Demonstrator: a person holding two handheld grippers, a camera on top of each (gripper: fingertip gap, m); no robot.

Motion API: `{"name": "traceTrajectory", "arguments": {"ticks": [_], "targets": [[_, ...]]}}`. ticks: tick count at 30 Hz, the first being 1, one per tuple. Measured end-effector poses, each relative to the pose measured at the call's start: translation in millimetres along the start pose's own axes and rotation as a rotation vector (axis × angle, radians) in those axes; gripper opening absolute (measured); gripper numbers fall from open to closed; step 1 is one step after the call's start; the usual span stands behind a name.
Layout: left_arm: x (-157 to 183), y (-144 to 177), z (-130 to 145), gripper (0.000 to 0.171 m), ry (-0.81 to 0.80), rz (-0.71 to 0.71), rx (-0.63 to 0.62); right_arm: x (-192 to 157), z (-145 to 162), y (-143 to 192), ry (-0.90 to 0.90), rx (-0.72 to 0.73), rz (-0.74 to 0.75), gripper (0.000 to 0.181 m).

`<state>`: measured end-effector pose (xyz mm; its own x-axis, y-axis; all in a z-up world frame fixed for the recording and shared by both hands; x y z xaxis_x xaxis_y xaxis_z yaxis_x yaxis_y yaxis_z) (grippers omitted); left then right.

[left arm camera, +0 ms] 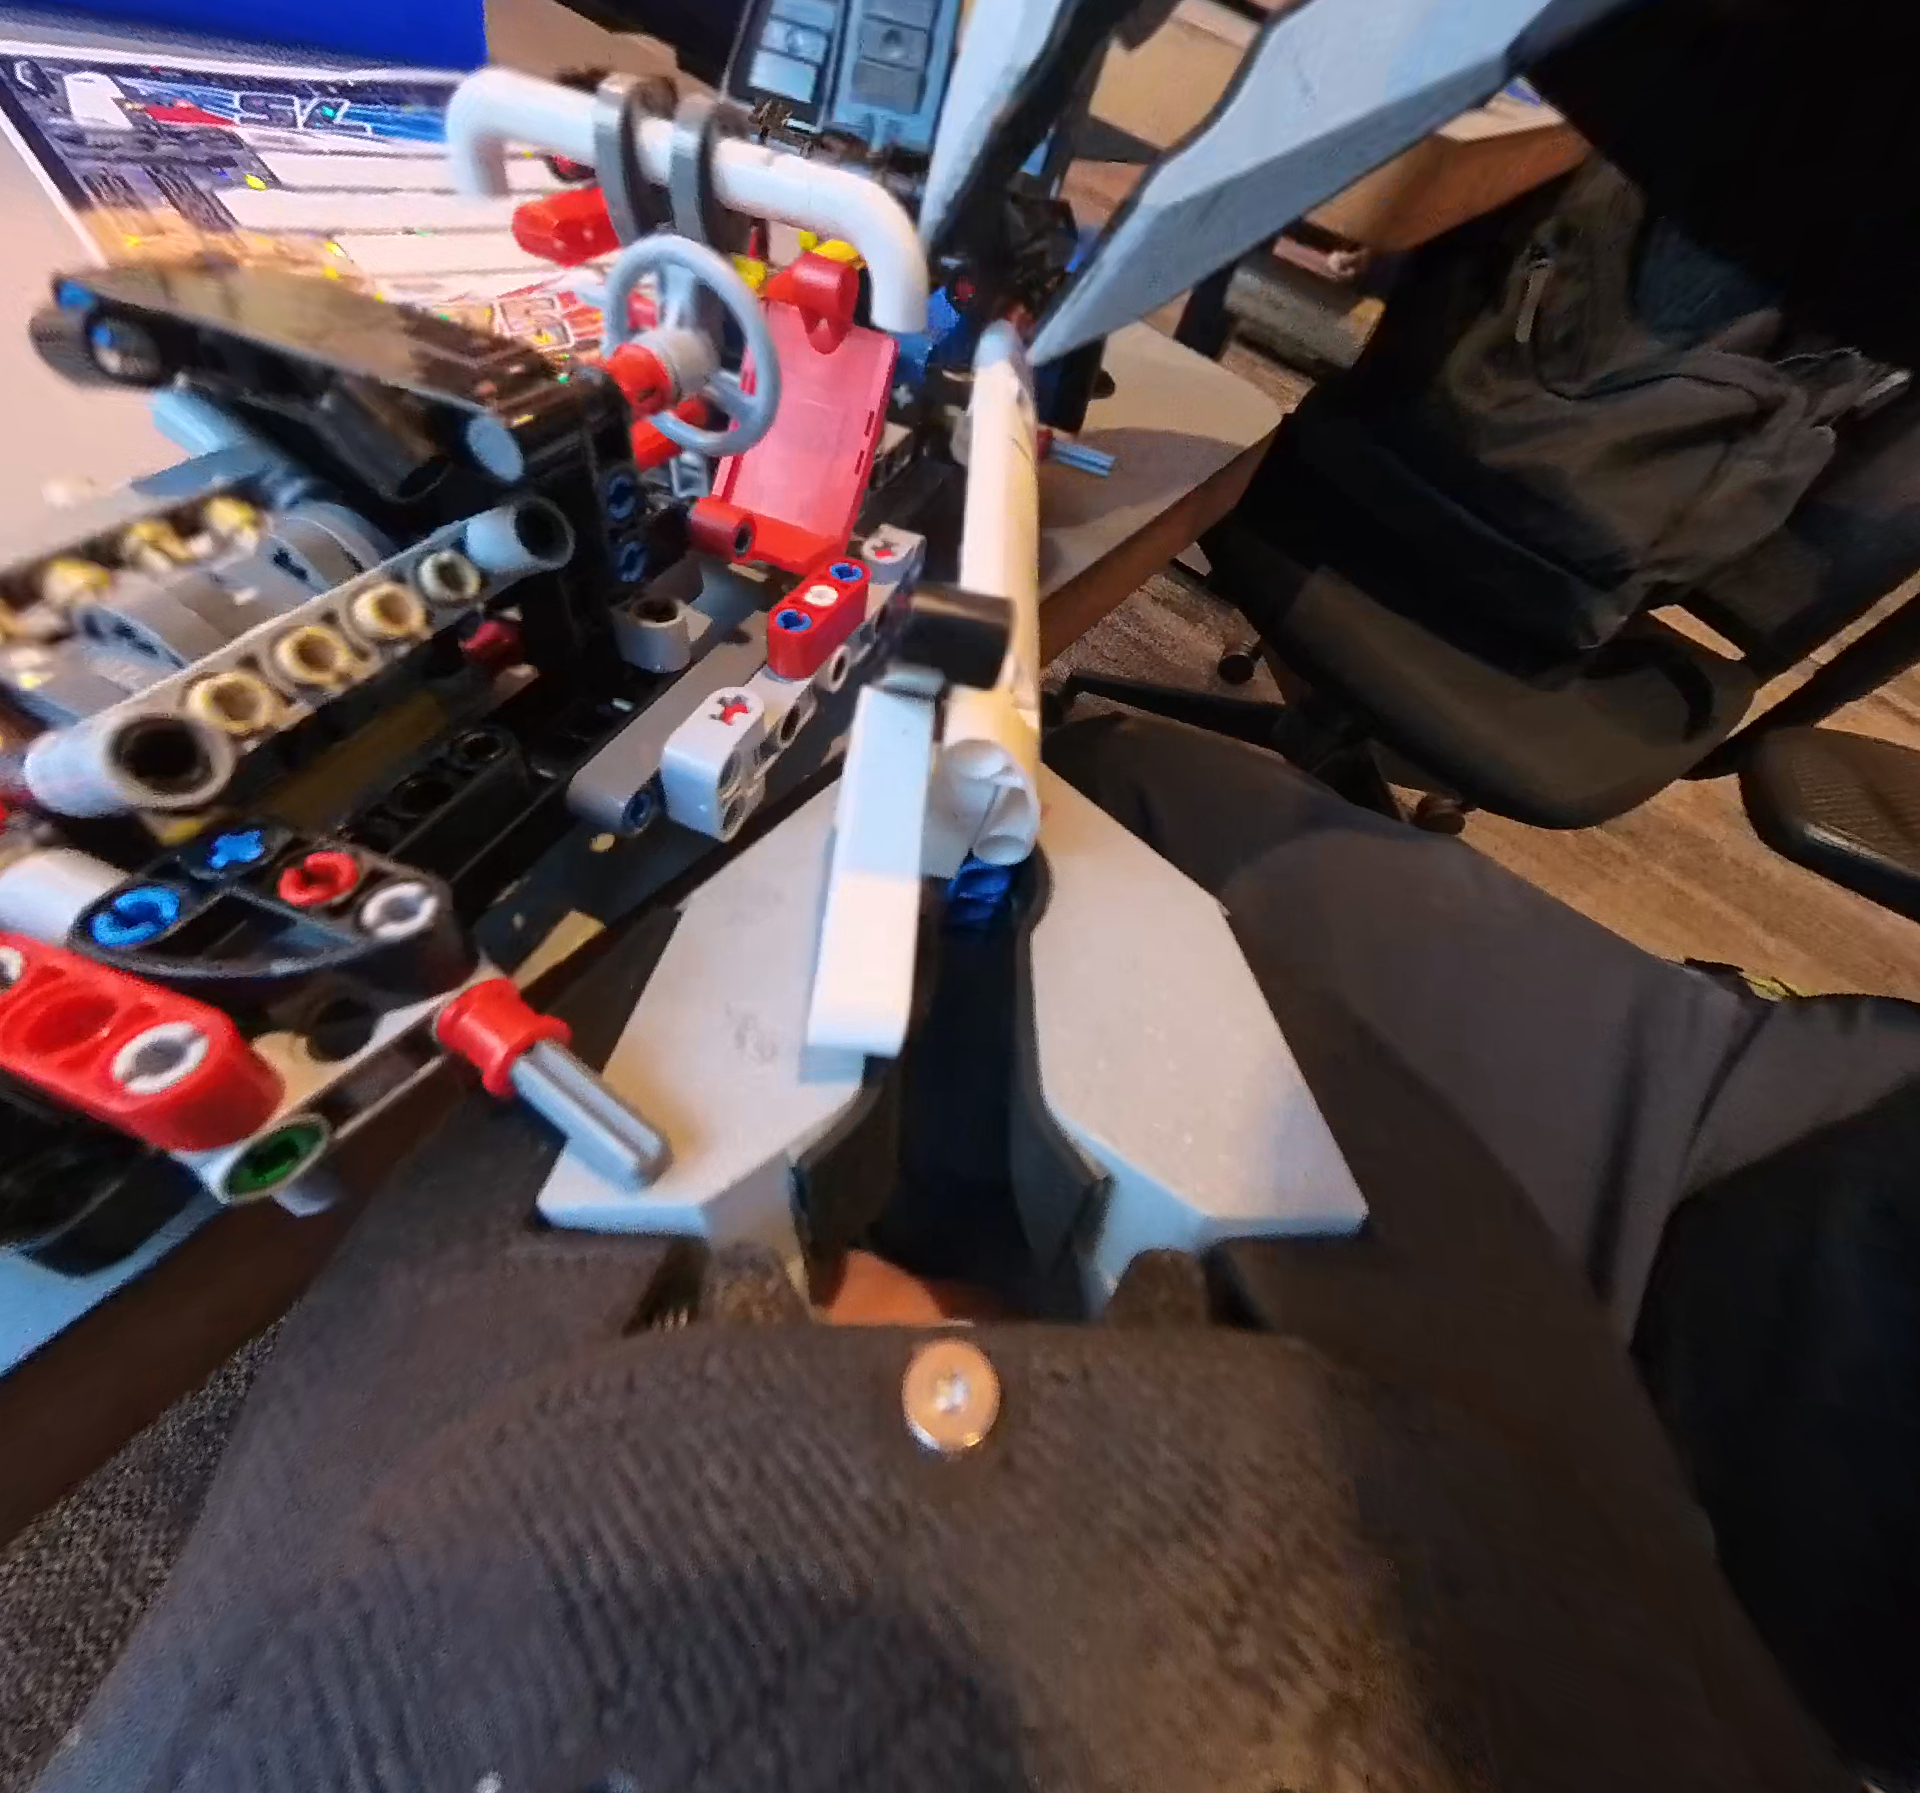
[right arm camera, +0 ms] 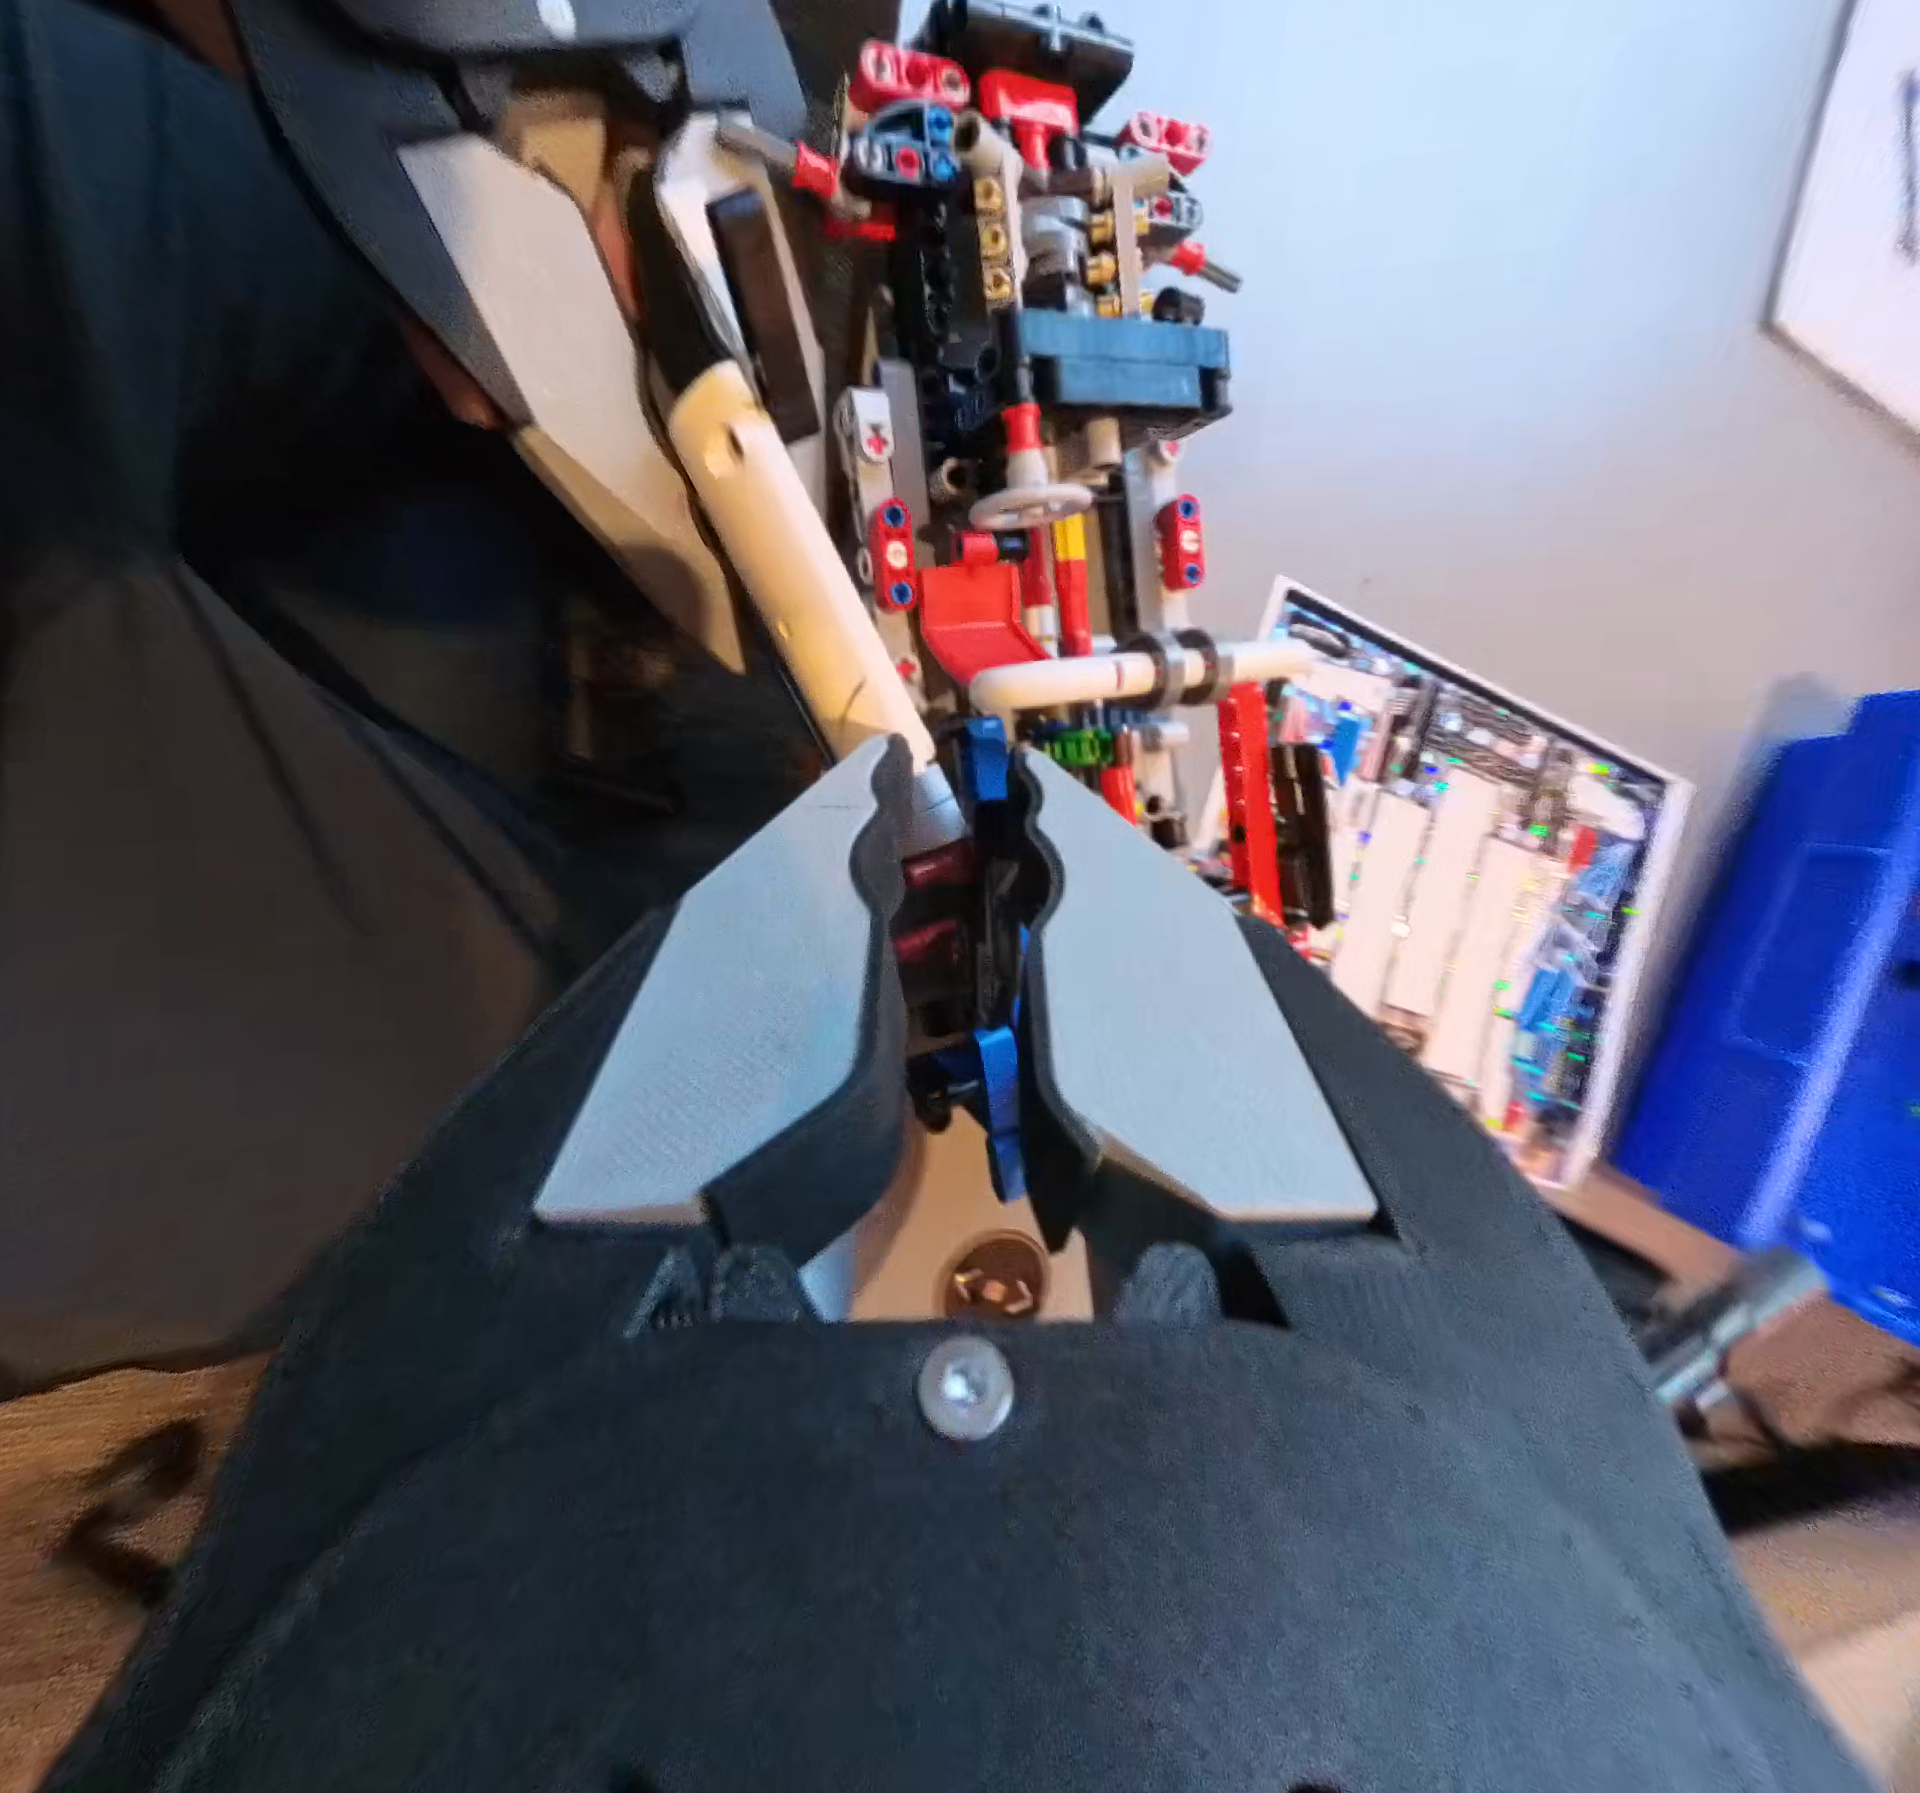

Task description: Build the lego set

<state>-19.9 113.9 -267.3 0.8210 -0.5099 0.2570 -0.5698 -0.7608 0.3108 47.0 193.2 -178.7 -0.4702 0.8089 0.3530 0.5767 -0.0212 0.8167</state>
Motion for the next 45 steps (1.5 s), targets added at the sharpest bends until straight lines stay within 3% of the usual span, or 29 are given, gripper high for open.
{"name": "traceTrajectory", "arguments": {"ticks": [1,4,7,14,19,26,34,41,45], "targets": [[-0.9,0.5,1.3,0.015,0.007,-0.012,0.005,0.4,-1.0,0.3,-0.037,0.013,-0.031,0.016],[-2.3,7.2,5.2,0.018,0.069,-0.042,0.076,4.5,2.4,1.7,-0.093,0.036,-0.037,0.009],[0.9,14.2,7.5,0.015,0.142,-0.018,0.181,4.6,10.5,-2.3,-0.103,0.026,-0.042,0.014],[4.8,24.4,7.3,0.021,0.144,-0.099,0.281,2.9,8.2,-4.9,-0.049,-0.032,-0.069,0.010],[9.6,25.6,8.1,0.019,0.127,-0.085,0.344,6.6,6.5,-6.5,-0.132,-0.059,-0.150,0.009],[7.0,20.7,9.0,0.017,0.040,-0.034,0.223,13.0,3.4,-8.7,-0.215,-0.085,-0.232,0.009],[4.6,22.0,8.5,0.018,0.050,-0.009,0.228,14.9,1.9,-17.0,-0.176,-0.184,-0.286,0.008],[5.8,23.0,5.6,0.018,0.202,0.076,0.334,14.4,5.5,-15.3,-0.167,-0.122,-0.287,0.008],[3.5,23.3,5.9,0.016,0.186,0.108,0.265,12.3,7.1,-17.9,-0.150,-0.118,-0.245,0.007]]}}
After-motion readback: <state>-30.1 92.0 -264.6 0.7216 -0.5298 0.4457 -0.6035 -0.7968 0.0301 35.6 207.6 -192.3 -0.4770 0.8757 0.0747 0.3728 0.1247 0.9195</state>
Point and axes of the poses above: each gripper's, where its closed fingertips meet, y back along the fingers, z out of its underside, x = y × z across the jaws, the point moved 6 cm from there along y, back along the fingers, and after that the axes turned 2 degrees about z, right-handed, at the moved point
